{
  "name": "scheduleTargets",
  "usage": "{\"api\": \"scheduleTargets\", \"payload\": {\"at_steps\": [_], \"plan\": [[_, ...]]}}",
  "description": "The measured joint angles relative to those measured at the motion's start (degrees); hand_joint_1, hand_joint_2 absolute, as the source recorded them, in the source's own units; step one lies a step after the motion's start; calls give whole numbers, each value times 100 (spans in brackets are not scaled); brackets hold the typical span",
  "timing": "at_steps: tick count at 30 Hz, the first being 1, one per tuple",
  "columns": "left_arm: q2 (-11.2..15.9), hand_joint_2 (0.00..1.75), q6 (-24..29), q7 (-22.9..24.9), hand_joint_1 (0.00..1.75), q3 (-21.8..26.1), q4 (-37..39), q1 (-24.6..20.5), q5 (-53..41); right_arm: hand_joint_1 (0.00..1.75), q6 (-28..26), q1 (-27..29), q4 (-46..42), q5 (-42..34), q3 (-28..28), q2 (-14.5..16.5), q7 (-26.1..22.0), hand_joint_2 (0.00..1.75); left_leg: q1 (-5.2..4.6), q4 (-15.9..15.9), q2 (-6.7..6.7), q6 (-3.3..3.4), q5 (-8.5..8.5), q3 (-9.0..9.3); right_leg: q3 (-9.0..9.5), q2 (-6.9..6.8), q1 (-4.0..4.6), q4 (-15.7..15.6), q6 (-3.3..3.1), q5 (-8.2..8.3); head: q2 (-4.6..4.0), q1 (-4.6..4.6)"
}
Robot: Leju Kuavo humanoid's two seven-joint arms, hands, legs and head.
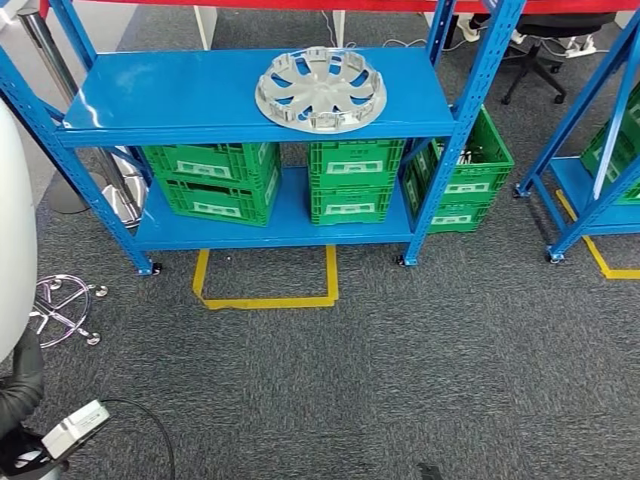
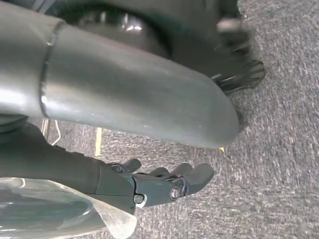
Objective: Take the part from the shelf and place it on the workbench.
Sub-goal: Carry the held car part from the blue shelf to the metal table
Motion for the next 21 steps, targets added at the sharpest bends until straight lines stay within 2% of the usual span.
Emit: {"api": "scheduleTargets", "payload": {"at_steps": [1,2,4,5,6,7,9,10,11,12,13,14,15,16,17,18,19,20,21], "plan": [[0,175,0,0,175,-1,0,-3,11,0,-4,-7,-4,0,0,-2,-1,0,5,-2,3,-21,52,-28,193,6,35,-327,-50,-7,0,3],[-1,175,0,0,175,-2,1,-7,21,0,-9,-10,-8,0,0,-2,-1,0,17,-10,8,-48,106,-52,294,8,57,-515,-78,-29,0,5],[-1,175,0,0,175,-5,1,-12,31,0,-13,0,-7,0,0,4,-2,0,37,-33,6,-106,190,-95,288,-3,55,-627,-78,64,0,16],[-1,175,1,0,175,-5,1,-13,33,0,-20,5,-7,1,0,9,-2,0,36,-5,-7,-140,126,-128,254,-15,35,-654,-85,137,0,11],[-1,175,2,0,175,-4,2,-15,34,0,-27,8,-7,2,-1,12,-2,0,39,117,-21,-178,-50,-176,195,-30,11,-677,-94,214,0,4],[0,175,2,0,175,-3,3,-15,36,0,-33,7,-7,5,-1,16,-2,0,52,364,-34,-220,-329,-247,121,-44,-13,-682,-101,287,0,-5],[0,175,2,0,175,-2,5,-17,39,0,-38,5,-7,10,-2,17,-3,0,104,1116,-40,-306,-889,-394,-79,-53,-27,-615,-98,403,0,-16],[0,175,2,0,175,-3,6,-16,40,0,-38,5,-7,11,-2,19,-3,0,133,1444,-40,-343,-1006,-423,-193,-58,-39,-565,-81,450,0,-19],[0,175,2,0,175,-3,7,-17,42,0,-37,5,-7,12,-1,19,-4,0,159,1626,-39,-377,-981,-386,-309,-64,-55,-506,-58,491,0,-18],[0,175,2,0,175,-3,7,-17,44,0,-37,4,-7,13,-1,19,-4,0,185,1613,-39,-411,-843,-266,-430,-70,-76,-439,-29,526,0,-19],[0,175,2,0,175,-3,7,-18,48,0,-37,3,-7,13,-1,19,-4,0,212,1414,-39,-445,-672,-63,-546,-74,-97,-365,4,558,0,-19],[0,175,2,0,175,-4,7,-22,51,0,-37,2,-8,16,-1,19,-4,0,239,1075,-40,-478,-591,200,-652,-74,-114,-290,39,587,0,-21],[0,175,2,0,175,-8,7,-28,55,0,-37,0,-8,21,-2,19,-5,0,246,673,-46,-486,-598,478,-740,-71,-122,-219,79,617,0,-19],[0,175,2,0,175,-16,7,-36,61,0,-37,-2,-9,26,-2,19,-7,0,244,354,-51,-465,-663,674,-799,-68,-123,-170,121,659,0,-14],[1,175,2,0,175,-25,7,-44,67,0,-37,-4,-9,30,-2,19,-8,0,229,147,-55,-423,-743,783,-836,-66,-122,-151,157,712,0,-13],[3,175,3,0,175,-33,8,-49,75,0,-38,-3,-9,33,-1,19,-10,0,202,64,-58,-359,-753,805,-855,-66,-123,-155,192,776,0,-7],[5,175,3,0,175,-40,11,-52,85,0,-38,2,-9,34,-1,19,-10,0,202,64,-48,-294,-710,747,-879,-65,-132,-172,221,835,0,-10],[8,175,3,0,175,-43,15,-55,91,0,-39,9,-9,34,0,19,-9,0,202,64,-35,-236,-645,685,-917,-60,-142,-167,247,812,0,-13],[9,175,3,0,175,-48,19,-57,98,0,-39,16,-9,35,0,19,-9,0,206,59,-22,-176,-567,600,-977,-51,-150,-77,272,654,0,-4]]}}
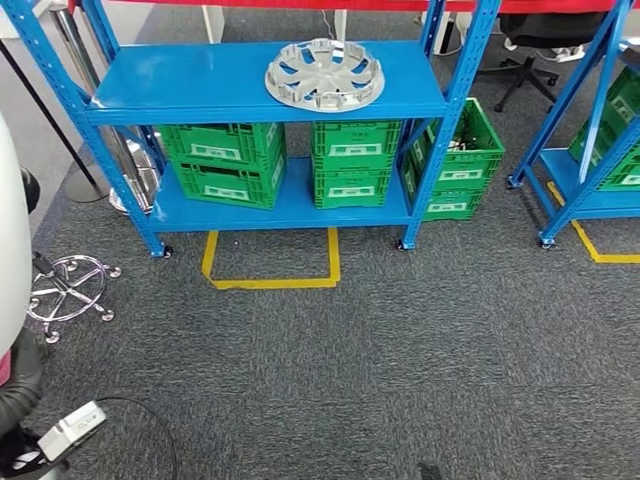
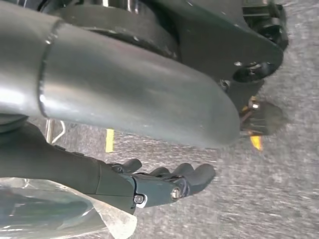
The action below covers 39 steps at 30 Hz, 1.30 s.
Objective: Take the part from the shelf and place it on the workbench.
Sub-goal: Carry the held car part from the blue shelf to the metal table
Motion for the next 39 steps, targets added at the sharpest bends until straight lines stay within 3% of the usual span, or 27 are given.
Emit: {"api": "scheduleTargets", "payload": {"at_steps": [3,4,5,6,7,8,9,11,12,13,14,16,18,19,20,21,22,24,26,28,30,31,33,35,36,37,39], "plan": [[2,175,-3,0,175,-25,14,-4,24,0,0,4,0,2,0,0,1,0,-8,-2,21,96,251,-312,-207,26,-2,865,46,-925,0,41],[3,175,-3,0,175,-32,21,-3,31,0,-1,1,0,2,0,0,1,0,-20,2,25,101,334,-424,-227,29,2,1217,45,-1088,0,46],[4,175,-3,0,175,-36,30,-3,36,0,-1,-2,0,2,0,0,0,0,-32,7,29,102,415,-532,-199,31,8,1471,38,-1102,0,49],[5,175,-3,0,175,-38,40,-3,40,0,-3,-5,0,3,0,0,-1,0,-43,11,33,101,499,-643,-86,33,16,1567,19,-961,0,50],[6,175,-3,0,175,-39,49,-3,42,0,-5,-7,0,4,0,0,-1,0,-53,13,34,96,575,-743,116,35,27,1473,-10,-758,0,49],[7,175,-3,0,175,-40,54,-3,44,0,-7,-11,0,5,0,0,-2,0,-59,15,32,87,645,-820,413,39,43,1185,-50,-612,0,49],[9,175,-3,0,175,-43,57,-4,48,0,-10,-18,-1,7,0,0,-4,0,-70,18,28,71,707,-881,789,41,66,754,-95,-586,0,51],[12,175,-2,0,175,-53,58,-6,59,0,-13,-45,-2,10,1,0,-13,0,-77,26,30,19,825,-935,1424,48,104,-173,-159,-840,0,50],[14,175,-2,0,175,-61,60,-7,66,0,-13,-55,-2,11,1,1,-16,0,-75,20,34,-16,884,-950,1576,50,119,-443,-176,-956,0,51],[15,175,-2,0,175,-71,62,-7,74,0,-13,-56,-2,11,2,2,-19,0,-67,7,38,-55,949,-961,1608,49,121,-576,-194,-984,0,49],[20,175,-2,0,175,-79,66,-5,85,0,-13,-52,-1,11,2,5,-19,0,-54,3,34,-91,952,-980,1567,41,120,-571,-218,-944,0,49],[33,175,-4,0,175,-90,73,1,103,0,-17,-26,1,8,0,11,-20,0,-42,214,19,-156,652,-1046,1484,13,103,-577,-284,-831,0,34],[49,175,-7,0,175,-90,86,5,119,0,-20,-11,2,6,-2,14,-27,0,-34,870,12,-199,90,-1189,1380,-10,106,-565,-329,-735,0,21],[55,175,-7,0,175,-90,96,8,125,0,-20,-6,2,6,-2,15,-34,0,-33,1250,12,-214,-87,-1259,1320,-16,114,-551,-337,-692,0,18],[61,175,-7,0,175,-89,105,10,130,0,-20,-3,2,4,-2,15,-42,0,-34,1533,11,-220,-137,-1281,1267,-19,122,-527,-341,-653,0,19],[65,175,-7,0,175,-89,112,12,133,0,-20,-2,2,4,-2,15,-48,0,-36,1619,11,-212,-68,-1223,1213,-21,130,-495,-338,-622,0,18],[68,175,-8,0,175,-89,116,13,135,0,-20,-1,2,4,-2,15,-52,0,-43,1479,10,-190,69,-1063,1167,-20,138,-459,-332,-600,0,19],[75,175,-9,0,175,-90,119,13,137,0,-20,0,4,13,-2,26,-59,0,-74,755,4,-82,285,-556,1090,-18,152,-385,-316,-577,0,22],[82,175,-9,0,175,-90,120,15,139,0,-25,-2,7,32,-1,44,-65,0,-118,194,9,19,300,-229,1019,-23,146,-335,-273,-550,0,23],[87,175,-8,0,175,-90,121,16,145,0,-29,-5,9,52,3,57,-67,0,-141,24,16,53,273,-191,965,-32,134,-325,-207,-512,0,20],[87,175,-7,0,175,-93,124,15,151,0,-30,-5,8,63,7,63,-68,0,-107,-125,31,95,309,-171,876,-17,143,-247,-151,-582,0,30],[87,175,-7,0,175,-97,125,14,152,0,-31,-6,7,66,9,63,-68,0,-80,-197,37,120,336,-168,780,2,144,-75,-119,-700,0,42],[86,175,-7,0,175,-103,131,19,153,0,-34,-3,7,66,11,62,-69,0,-57,-235,44,153,390,-213,462,38,107,590,-46,-1053,0,75],[87,175,-8,0,175,-104,143,27,154,0,-37,6,7,66,11,61,-63,0,-51,-219,44,137,422,-274,183,43,54,1203,24,-1259,0,85],[87,175,-8,0,175,-104,150,32,155,0,-41,11,7,67,11,61,-58,0,-43,-206,44,124,436,-298,170,43,32,1244,53,-1214,0,86],[87,175,-9,0,175,-104,157,34,157,0,-45,12,7,69,11,61,-54,0,-31,-188,43,109,446,-317,278,42,10,1044,78,-1061,0,87],[87,175,-9,0,175,-104,164,37,163,0,-51,8,7,77,13,62,-46,0,-9,-132,41,59,448,-349,703,48,-28,247,122,-707,0,92]]}}
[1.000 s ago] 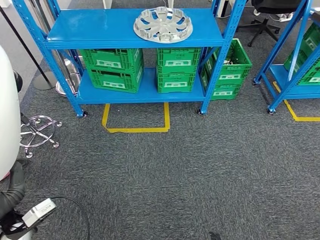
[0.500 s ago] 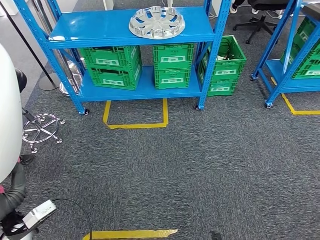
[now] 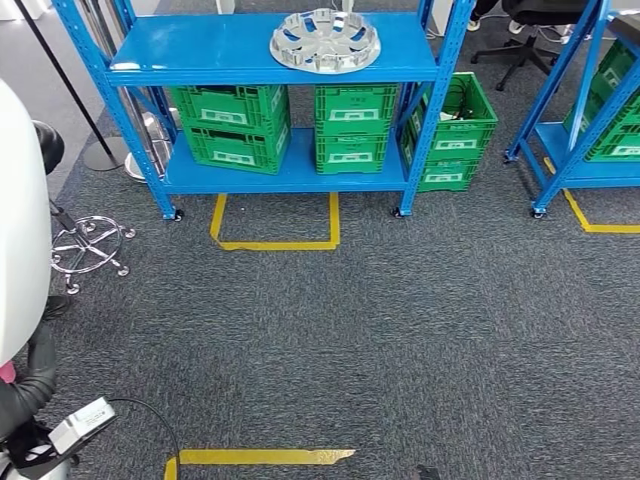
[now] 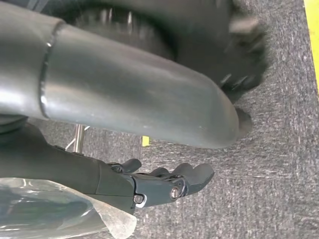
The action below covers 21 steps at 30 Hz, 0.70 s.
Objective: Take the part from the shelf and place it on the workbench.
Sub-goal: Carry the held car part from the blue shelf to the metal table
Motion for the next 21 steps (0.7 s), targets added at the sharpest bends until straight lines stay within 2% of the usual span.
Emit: {"api": "scheduleTargets", "payload": {"at_steps": [1,2,3,4,6,7,8,12,15,16,17,19,21], "plan": [[0,175,0,0,175,0,2,0,4,0,-1,-5,1,4,2,2,2,0,-2,38,-3,-35,-2,-22,171,12,-7,-334,-7,100,0,7],[0,175,1,0,175,0,2,0,9,0,-5,-6,1,7,4,3,4,0,-11,66,-6,-74,2,-45,263,23,-8,-525,-29,132,0,10],[0,175,1,0,175,0,3,2,13,0,-12,-5,2,10,5,4,5,0,-23,88,-9,-76,-5,-67,279,31,-4,-575,-57,109,0,13],[0,175,1,0,175,-1,3,4,16,0,-21,3,2,15,7,5,5,0,-31,106,-12,-32,7,-89,273,33,-3,-579,-93,133,0,13],[0,175,0,0,175,-1,3,9,17,0,-50,16,2,21,7,6,3,0,-34,109,-18,92,37,-109,263,27,3,-575,-125,160,0,10],[0,175,0,0,175,-1,3,11,18,0,-68,18,2,19,7,6,-1,0,-34,101,-20,133,69,-116,256,28,12,-573,-142,174,0,9],[0,175,1,0,175,-1,3,11,20,0,-94,17,2,12,7,6,-7,0,-31,90,-22,135,85,-118,247,28,22,-572,-159,184,0,10],[0,175,0,0,175,-1,3,22,25,0,-216,11,2,-23,7,6,-67,0,-14,36,-22,57,141,-125,217,24,47,-563,-196,202,0,10],[1,175,1,0,175,-1,3,33,13,0,-264,6,2,-32,6,6,-98,0,-2,16,-22,-82,153,-136,195,22,45,-560,-210,213,0,11],[1,175,1,0,175,-1,3,35,8,0,-274,5,2,-31,6,9,-101,0,-2,25,-24,-110,149,-146,189,17,36,-562,-204,221,0,10],[2,175,2,0,175,-1,3,35,4,0,-285,4,2,-28,6,15,-97,0,-8,35,-27,-111,144,-157,186,9,26,-569,-194,232,0,8],[5,175,2,0,175,-3,3,37,-3,0,-307,0,2,-8,7,35,-54,0,-2,-38,-38,-43,183,-140,205,-15,25,-617,-158,251,0,3],[4,175,3,0,175,-26,5,22,-6,0,-310,-4,2,23,7,46,28,0,42,-237,-57,-4,289,-67,168,-16,45,-546,-125,131,0,19]]}}
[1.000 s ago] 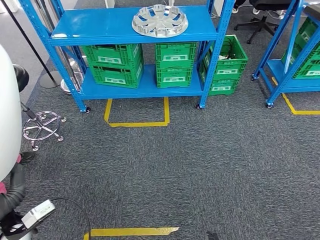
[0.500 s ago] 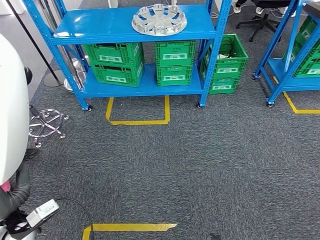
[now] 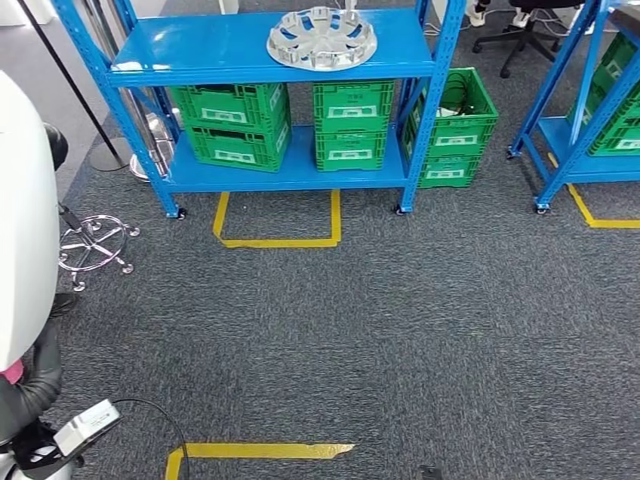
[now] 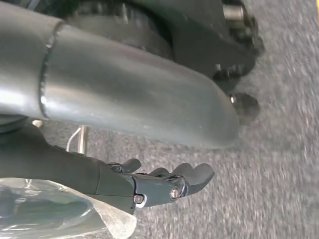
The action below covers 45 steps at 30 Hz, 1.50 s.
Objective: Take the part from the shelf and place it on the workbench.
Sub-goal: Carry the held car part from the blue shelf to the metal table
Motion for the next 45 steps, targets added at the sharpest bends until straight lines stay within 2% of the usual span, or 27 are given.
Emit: {"api": "scheduleTargets", "payload": {"at_steps": [3,4,5,6,7,9,11,13,15,16,18,20,21,23,25,27,28,29,31,33,35,36,38,40,42,44,45], "plan": [[2,175,1,0,175,-46,23,-33,-3,0,45,-9,0,20,2,1,201,0,40,-111,-59,-7,90,-17,-421,19,-25,921,72,-555,0,32],[4,175,0,0,175,-56,42,-38,-4,0,67,-8,0,21,2,0,309,0,48,-99,-88,-21,99,-50,-563,18,-46,1240,108,-679,0,35],[5,175,-1,0,175,-71,69,-46,-13,0,92,-7,0,24,1,0,449,0,62,-80,-128,-43,108,-82,-619,18,-68,1381,145,-694,0,34],[7,175,-1,0,175,-87,105,-66,-22,0,126,-6,0,29,1,-2,618,0,85,-49,-177,-75,116,-117,-558,21,-95,1285,185,-592,0,34],[8,175,-1,0,175,-108,149,-97,-34,0,166,-7,0,37,0,-3,797,0,116,-3,-234,-116,117,-158,-387,45,-129,974,228,-406,0,34],[13,175,-2,1,175,-169,251,-183,-52,0,284,-18,6,60,0,-2,1194,0,155,149,-352,-226,94,-262,-8,256,-193,250,287,-152,0,56],[21,175,-2,3,175,-234,359,-279,-66,0,401,-26,16,99,1,-2,1589,0,145,267,-446,-324,82,-345,99,393,-205,39,202,-141,0,63],[33,175,-3,13,175,-289,468,-353,-85,0,466,-20,20,144,1,-4,1873,0,144,282,-526,-384,114,-378,64,291,-184,133,54,-138,0,43],[54,175,-5,28,175,-328,556,-389,-102,0,489,-20,20,179,1,-3,2028,0,146,418,-415,-399,25,-456,67,179,-170,160,-37,-105,0,7],[64,175,-4,33,175,-344,590,-411,-104,0,493,-18,20,193,2,-4,2088,0,137,665,-295,-390,-136,-564,51,114,-155,159,-76,-84,0,-21],[77,175,-4,41,175,-378,649,-462,-106,0,497,-9,20,219,2,-5,2232,0,110,1492,-81,-354,-596,-882,38,-29,-98,159,-123,-63,0,-56],[87,175,-5,50,175,-398,697,-483,-107,0,507,1,20,243,2,-8,2370,0,86,2122,-44,-308,-857,-1079,17,-187,-43,160,-141,-61,0,-57],[93,175,-5,56,175,-405,719,-483,-107,0,510,1,20,253,2,-9,2423,0,66,2126,-36,-272,-831,-1029,15,-259,-21,161,-147,-65,0,-58],[106,175,-5,63,175,-422,751,-490,-108,0,513,-6,20,261,2,-10,2469,0,1,1502,62,-161,-543,-635,33,-389,10,161,-155,-81,0,-60],[117,175,-4,66,175,-446,770,-517,-109,0,515,-11,20,263,3,-10,2481,0,-109,806,348,-45,-373,-248,49,-508,42,162,-136,-108,0,-59],[124,175,-3,66,175,-471,788,-544,-112,0,517,-12,20,263,5,-11,2487,0,-188,578,472,8,-388,-159,56,-642,63,157,-89,-123,0,-57],[128,175,-3,66,175,-480,796,-549,-114,0,518,-15,20,264,9,-12,2488,0,-193,552,400,20,-377,-173,69,-715,64,150,-62,-127,0,-59],[133,175,-2,67,175,-484,802,-547,-114,0,519,-22,20,266,16,-12,2493,0,-181,528,328,36,-359,-176,74,-695,56,155,-32,-153,0,-54],[139,175,0,75,175,-489,813,-559,-115,0,525,-34,20,271,32,-12,2535,0,-144,474,192,82,-318,-174,-20,-405,30,374,18,-333,0,-45],[137,175,2,86,175,-505,825,-569,-115,0,549,-25,20,279,41,-16,2634,0,-127,457,52,120,-289,-196,-351,-65,9,1044,43,-676,0,-28],[136,175,2,90,175,-518,843,-543,-115,0,576,0,20,287,46,-22,2744,0,-136,458,-107,138,-273,-219,-683,11,10,1672,51,-868,0,-19],[137,175,2,90,175,-519,852,-525,-115,0,585,11,20,292,51,-25,2782,0,-142,459,-192,138,-265,-224,-730,18,12,1719,46,-804,0,-19],[138,175,2,90,175,-519,863,-497,-112,0,595,16,19,302,70,-25,2821,0,-151,462,-368,121,-247,-223,-501,105,12,1146,9,-384,0,-19],[140,175,2,91,175,-519,866,-487,-104,0,609,11,16,310,86,-31,2816,0,-154,475,-518,85,-225,-239,-171,366,2,406,-47,-78,0,-25],[143,175,3,93,175,-518,868,-473,-97,0,628,8,13,318,93,-38,2771,0,-137,480,-640,23,-189,-280,-32,500,6,140,-85,-50,0,-29],[152,175,5,93,175,-515,868,-433,-84,0,643,9,11,337,102,-37,2709,0,-121,472,-729,-52,-151,-315,14,376,7,88,-131,-9,0,-31],[160,175,7,93,175,-514,868,-412,-73,0,647,9,9,349,108,-37,2682,0,-127,507,-658,-86,-177,-340,31,299,-4,62,-162,17,0,-41]]}}
